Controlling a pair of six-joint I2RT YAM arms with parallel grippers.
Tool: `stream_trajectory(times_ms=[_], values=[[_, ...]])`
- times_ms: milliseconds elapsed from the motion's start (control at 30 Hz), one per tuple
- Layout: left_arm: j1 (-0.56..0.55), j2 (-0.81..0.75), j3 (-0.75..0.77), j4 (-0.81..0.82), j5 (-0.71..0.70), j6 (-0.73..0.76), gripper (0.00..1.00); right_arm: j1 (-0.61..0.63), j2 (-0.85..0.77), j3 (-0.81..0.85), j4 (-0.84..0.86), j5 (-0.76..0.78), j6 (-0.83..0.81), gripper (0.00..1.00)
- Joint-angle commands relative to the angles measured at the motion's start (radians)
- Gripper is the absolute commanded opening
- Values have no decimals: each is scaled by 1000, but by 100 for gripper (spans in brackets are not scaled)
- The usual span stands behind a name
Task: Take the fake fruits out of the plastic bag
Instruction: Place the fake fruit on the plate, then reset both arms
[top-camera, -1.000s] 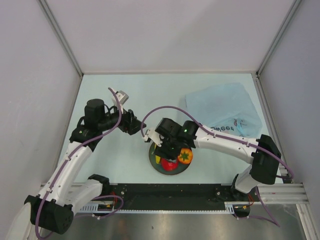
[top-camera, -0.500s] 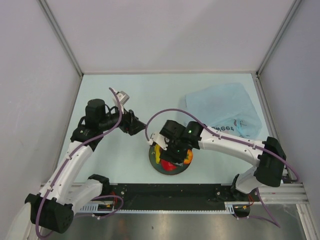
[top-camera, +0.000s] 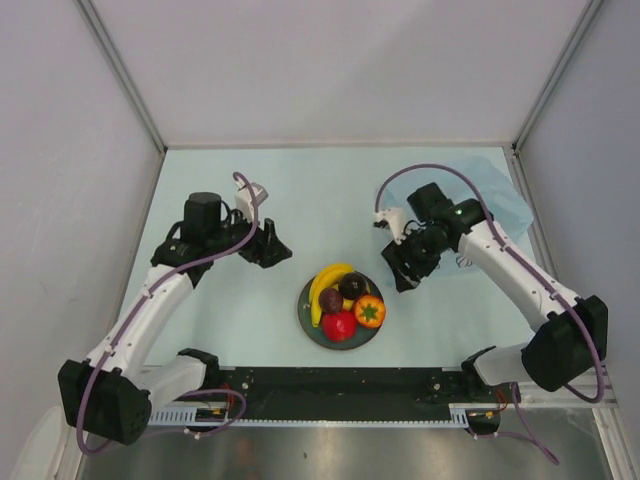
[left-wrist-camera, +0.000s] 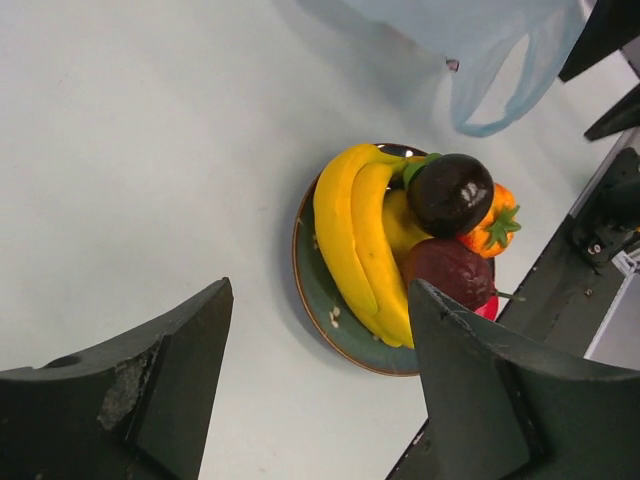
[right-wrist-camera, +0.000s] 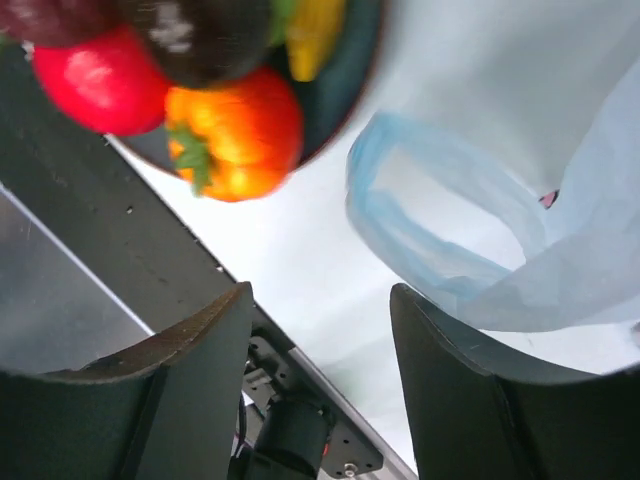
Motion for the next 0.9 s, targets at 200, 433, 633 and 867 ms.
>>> stream_trajectory(times_ms=[200,433,633,867], values=[[37,120,177,-117,-35,143,74,-362,195,96,363,-62,-20,61],[35,104,206,-140,-245,153,79,-382,39,137,340,-194,204,99],[46,160,249,-154,-394,150,100,-378,-29,68,492,175,468,100],[98,166,206,-100,-480,111,100,-427,-61,-18,572,168,476,100]])
